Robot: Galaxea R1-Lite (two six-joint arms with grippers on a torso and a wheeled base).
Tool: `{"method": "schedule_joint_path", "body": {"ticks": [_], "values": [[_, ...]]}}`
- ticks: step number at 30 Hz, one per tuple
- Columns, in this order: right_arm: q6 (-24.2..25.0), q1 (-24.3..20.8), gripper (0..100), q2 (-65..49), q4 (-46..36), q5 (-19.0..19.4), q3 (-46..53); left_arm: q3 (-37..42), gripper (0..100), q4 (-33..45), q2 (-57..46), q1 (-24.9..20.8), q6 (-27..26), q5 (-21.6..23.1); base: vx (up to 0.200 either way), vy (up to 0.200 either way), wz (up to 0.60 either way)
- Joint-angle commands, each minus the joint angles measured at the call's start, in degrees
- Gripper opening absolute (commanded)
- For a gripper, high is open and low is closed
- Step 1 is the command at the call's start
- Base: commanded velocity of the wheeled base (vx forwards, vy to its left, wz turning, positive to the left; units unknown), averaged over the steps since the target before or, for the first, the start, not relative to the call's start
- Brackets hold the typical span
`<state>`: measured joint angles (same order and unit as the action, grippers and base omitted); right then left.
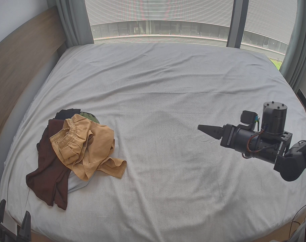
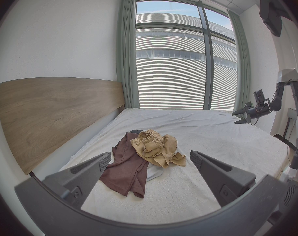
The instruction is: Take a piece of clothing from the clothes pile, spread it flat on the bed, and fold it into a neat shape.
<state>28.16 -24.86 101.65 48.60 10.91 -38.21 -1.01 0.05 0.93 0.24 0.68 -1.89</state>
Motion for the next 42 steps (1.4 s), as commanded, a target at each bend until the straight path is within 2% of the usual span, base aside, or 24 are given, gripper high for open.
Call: {"method": "schedule_joint_path", "body": {"ticks": [1, 10, 16, 27, 36, 42], "values": [[1.1, -1.9, 100, 5.9, 0.1, 0.0, -3.1, 1.0, 100, 0.0, -0.6, 0.0, 0.0, 0.0, 0.0, 0.0, 0.0], [2.1, -5.0, 100, 12.3, 0.4, 0.0, -6.6, 1.0, 100, 0.0, -0.6, 0.0, 0.0, 0.0, 0.0, 0.0, 0.0], [5.4, -7.7, 100, 16.6, 0.4, -0.1, -10.0, 1.0, 100, 0.0, -0.6, 0.0, 0.1, 0.0, 0.0, 0.0, 0.0], [6.0, -11.9, 100, 25.8, 3.7, 0.2, -14.2, 1.0, 100, 0.0, -0.6, 0.0, 0.1, 0.0, 0.0, 0.0, 0.0], [7.2, -17.4, 100, 32.7, 3.2, -0.1, -21.0, 1.0, 100, 0.0, -0.6, 0.0, 0.1, 0.0, 0.0, 0.0, 0.0], [8.1, -18.4, 100, 36.3, 0.2, -0.2, -27.2, 1.0, 100, 0.0, -0.6, 0.0, 0.1, 0.0, 0.0, 0.0, 0.0]]}}
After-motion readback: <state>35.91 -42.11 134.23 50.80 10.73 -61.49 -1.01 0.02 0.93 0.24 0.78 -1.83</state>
